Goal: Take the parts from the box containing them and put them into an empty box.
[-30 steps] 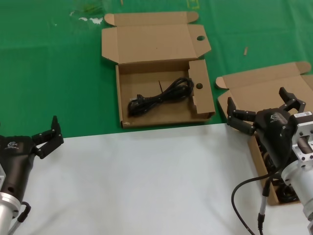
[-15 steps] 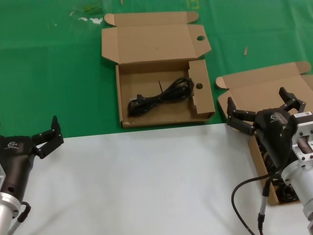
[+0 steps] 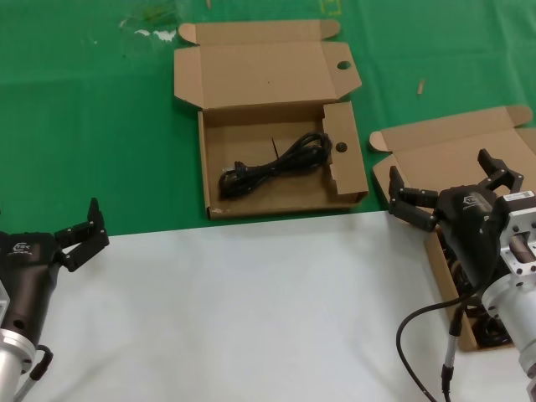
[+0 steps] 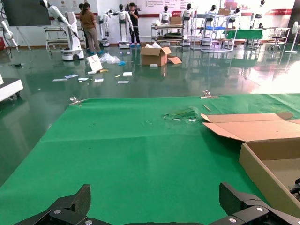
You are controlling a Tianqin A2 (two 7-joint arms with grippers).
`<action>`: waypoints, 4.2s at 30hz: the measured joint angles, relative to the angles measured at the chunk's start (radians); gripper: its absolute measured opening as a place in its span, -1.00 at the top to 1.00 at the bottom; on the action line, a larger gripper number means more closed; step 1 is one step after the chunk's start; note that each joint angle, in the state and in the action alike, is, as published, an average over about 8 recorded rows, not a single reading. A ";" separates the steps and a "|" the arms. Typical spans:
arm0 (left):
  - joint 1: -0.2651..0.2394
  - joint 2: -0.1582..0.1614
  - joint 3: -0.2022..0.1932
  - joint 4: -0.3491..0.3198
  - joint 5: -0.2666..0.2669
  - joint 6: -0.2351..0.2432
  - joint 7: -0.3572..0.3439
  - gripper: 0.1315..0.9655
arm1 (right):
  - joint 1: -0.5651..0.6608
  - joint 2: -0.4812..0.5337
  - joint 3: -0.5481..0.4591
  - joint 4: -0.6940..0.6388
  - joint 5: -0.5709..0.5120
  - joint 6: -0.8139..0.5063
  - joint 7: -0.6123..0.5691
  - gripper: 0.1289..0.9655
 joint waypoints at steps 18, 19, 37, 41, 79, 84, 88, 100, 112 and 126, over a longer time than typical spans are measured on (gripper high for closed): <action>0.000 0.000 0.000 0.000 0.000 0.000 0.000 -1.00 | 0.000 0.000 0.000 0.000 0.000 0.000 0.000 -1.00; 0.000 0.000 0.000 0.000 0.000 0.000 0.000 -1.00 | 0.000 0.000 0.000 0.000 0.000 0.000 0.000 -1.00; 0.000 0.000 0.000 0.000 0.000 0.000 0.000 -1.00 | 0.000 0.000 0.000 0.000 0.000 0.000 0.000 -1.00; 0.000 0.000 0.000 0.000 0.000 0.000 0.000 -1.00 | 0.000 0.000 0.000 0.000 0.000 0.000 0.000 -1.00; 0.000 0.000 0.000 0.000 0.000 0.000 0.000 -1.00 | 0.000 0.000 0.000 0.000 0.000 0.000 0.000 -1.00; 0.000 0.000 0.000 0.000 0.000 0.000 0.000 -1.00 | 0.000 0.000 0.000 0.000 0.000 0.000 0.000 -1.00; 0.000 0.000 0.000 0.000 0.000 0.000 0.000 -1.00 | 0.000 0.000 0.000 0.000 0.000 0.000 0.000 -1.00; 0.000 0.000 0.000 0.000 0.000 0.000 0.000 -1.00 | 0.000 0.000 0.000 0.000 0.000 0.000 0.000 -1.00; 0.000 0.000 0.000 0.000 0.000 0.000 0.000 -1.00 | 0.000 0.000 0.000 0.000 0.000 0.000 0.000 -1.00; 0.000 0.000 0.000 0.000 0.000 0.000 0.000 -1.00 | 0.000 0.000 0.000 0.000 0.000 0.000 0.000 -1.00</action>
